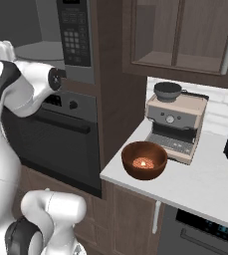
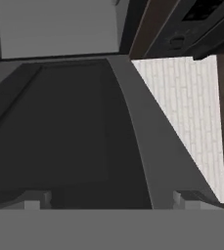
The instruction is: Open the microwave, place the bowl with waffle inside the microwave, then close the microwave door and turn it on.
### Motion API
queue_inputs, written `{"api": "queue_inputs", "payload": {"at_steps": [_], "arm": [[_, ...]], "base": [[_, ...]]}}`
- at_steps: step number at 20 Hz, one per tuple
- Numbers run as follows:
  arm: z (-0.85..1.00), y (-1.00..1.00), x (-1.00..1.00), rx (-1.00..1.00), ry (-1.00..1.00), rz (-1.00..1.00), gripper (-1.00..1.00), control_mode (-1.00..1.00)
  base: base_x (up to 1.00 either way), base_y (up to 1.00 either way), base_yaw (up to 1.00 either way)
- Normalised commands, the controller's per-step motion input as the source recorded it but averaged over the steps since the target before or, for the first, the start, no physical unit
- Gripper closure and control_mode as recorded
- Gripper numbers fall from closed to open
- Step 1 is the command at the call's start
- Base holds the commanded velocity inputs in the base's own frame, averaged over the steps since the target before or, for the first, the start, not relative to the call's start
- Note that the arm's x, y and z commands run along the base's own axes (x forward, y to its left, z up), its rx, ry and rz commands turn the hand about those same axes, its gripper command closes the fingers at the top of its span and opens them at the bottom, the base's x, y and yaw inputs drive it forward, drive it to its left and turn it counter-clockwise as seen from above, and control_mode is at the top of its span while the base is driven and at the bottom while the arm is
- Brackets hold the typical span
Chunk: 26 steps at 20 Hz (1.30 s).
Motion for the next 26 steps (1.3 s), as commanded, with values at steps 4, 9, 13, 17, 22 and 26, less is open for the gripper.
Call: {"api": "queue_inputs", "payload": {"at_steps": [4, 9, 13, 17, 22, 26], "arm": [[-0.01, 0.42, 0.42, 0.00, 0.00, 0.07, -1.00, -1.00], [0.00, 0.48, 0.42, 0.00, 0.00, 0.07, -1.00, -1.00], [-0.01, 0.76, 0.25, -0.02, 0.00, 0.12, -1.00, -1.00], [0.00, 0.84, 0.01, -0.01, 0.00, 0.20, -1.00, -1.00], [0.00, 0.87, 0.00, -0.01, -0.03, 0.21, -1.00, -1.00], [0.00, 0.96, 0.00, -0.02, -0.01, 0.22, -1.00, -1.00]], "base": [[0.00, 0.00, 0.00], [0.00, 0.00, 0.00], [0.00, 0.00, 0.00], [0.00, 0.00, 0.00], [0.00, 0.00, 0.00], [0.00, 0.00, 0.00]]}}
